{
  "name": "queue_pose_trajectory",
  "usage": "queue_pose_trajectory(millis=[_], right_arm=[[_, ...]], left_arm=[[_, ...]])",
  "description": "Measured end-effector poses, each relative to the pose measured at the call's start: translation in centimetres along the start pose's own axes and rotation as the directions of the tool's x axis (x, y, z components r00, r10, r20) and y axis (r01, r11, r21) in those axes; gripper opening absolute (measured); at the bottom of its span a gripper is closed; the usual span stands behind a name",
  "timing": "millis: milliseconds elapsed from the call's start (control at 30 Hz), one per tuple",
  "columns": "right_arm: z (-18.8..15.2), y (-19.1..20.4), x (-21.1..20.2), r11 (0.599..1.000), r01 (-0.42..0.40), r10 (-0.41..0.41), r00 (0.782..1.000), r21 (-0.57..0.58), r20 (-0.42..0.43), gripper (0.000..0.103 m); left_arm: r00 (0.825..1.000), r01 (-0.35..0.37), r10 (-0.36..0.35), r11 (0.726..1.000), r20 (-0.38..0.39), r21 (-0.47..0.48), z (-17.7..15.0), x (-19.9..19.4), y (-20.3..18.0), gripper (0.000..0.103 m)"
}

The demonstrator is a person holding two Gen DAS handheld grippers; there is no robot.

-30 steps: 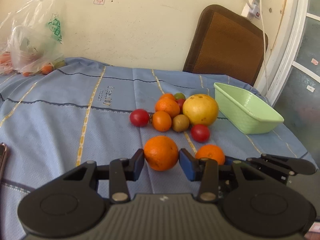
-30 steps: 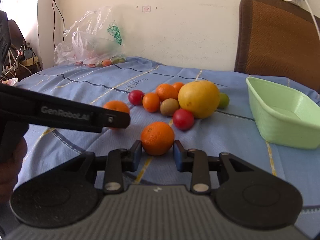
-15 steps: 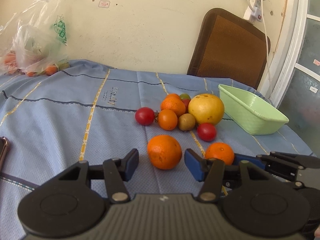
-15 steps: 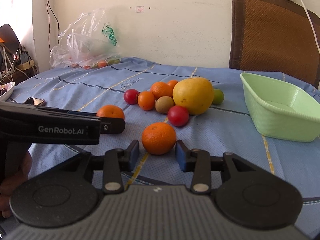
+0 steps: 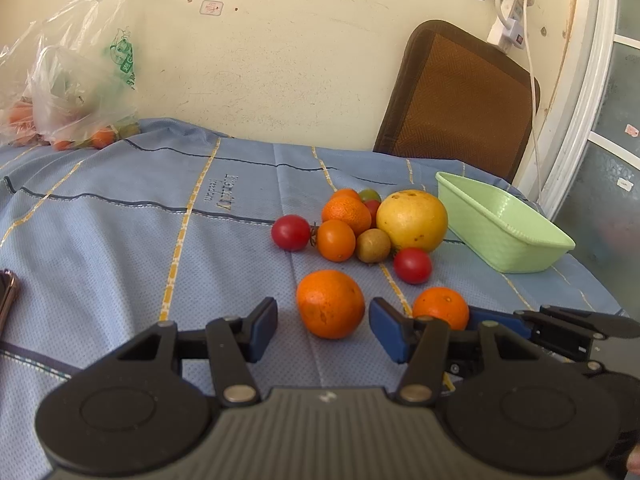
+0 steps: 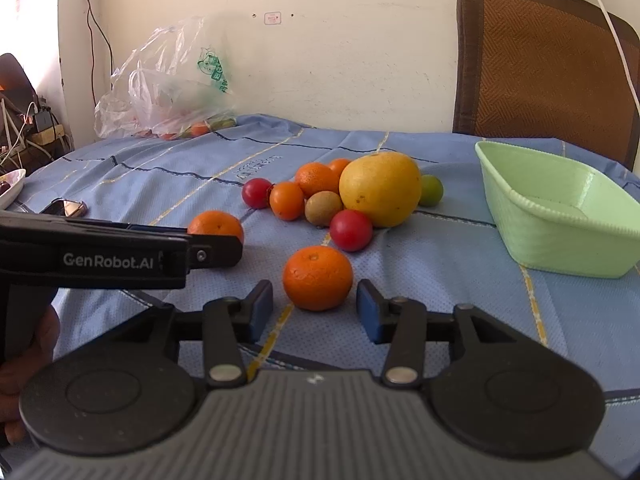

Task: Organize fruits
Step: 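Move the left tool to a large orange while the right tool approaches another orange, then close the left tool on its orange while the right tool grasps the other orange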

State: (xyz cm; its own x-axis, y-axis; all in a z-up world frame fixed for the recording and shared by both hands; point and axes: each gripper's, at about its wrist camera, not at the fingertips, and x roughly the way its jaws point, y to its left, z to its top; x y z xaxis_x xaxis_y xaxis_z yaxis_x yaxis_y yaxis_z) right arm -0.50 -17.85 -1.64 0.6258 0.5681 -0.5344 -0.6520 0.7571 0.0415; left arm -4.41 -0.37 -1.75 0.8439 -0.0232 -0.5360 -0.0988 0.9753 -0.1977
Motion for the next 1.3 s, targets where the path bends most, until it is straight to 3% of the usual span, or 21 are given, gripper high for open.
queue_pose_trajectory(millis=[700, 1033, 1300], right_arm=[[-0.09, -0.22, -0.07, 0.999, 0.037, -0.037, 0.999, 0.003, -0.003, 0.061], [-0.07, 0.04, 0.03, 0.999, 0.055, -0.055, 0.998, 0.002, -0.006, 0.066], [0.02, 0.06, 0.17, 0.998, 0.058, -0.058, 0.998, 0.001, -0.007, 0.066]], left_arm=[[1.000, 0.007, -0.007, 1.000, 0.007, 0.010, -0.16, -0.07, -0.16, 0.054], [0.999, 0.046, -0.046, 0.999, 0.003, 0.020, -0.27, -0.23, -0.09, 0.056], [1.000, 0.018, -0.018, 1.000, 0.010, 0.002, -0.23, -0.23, -0.14, 0.056]])
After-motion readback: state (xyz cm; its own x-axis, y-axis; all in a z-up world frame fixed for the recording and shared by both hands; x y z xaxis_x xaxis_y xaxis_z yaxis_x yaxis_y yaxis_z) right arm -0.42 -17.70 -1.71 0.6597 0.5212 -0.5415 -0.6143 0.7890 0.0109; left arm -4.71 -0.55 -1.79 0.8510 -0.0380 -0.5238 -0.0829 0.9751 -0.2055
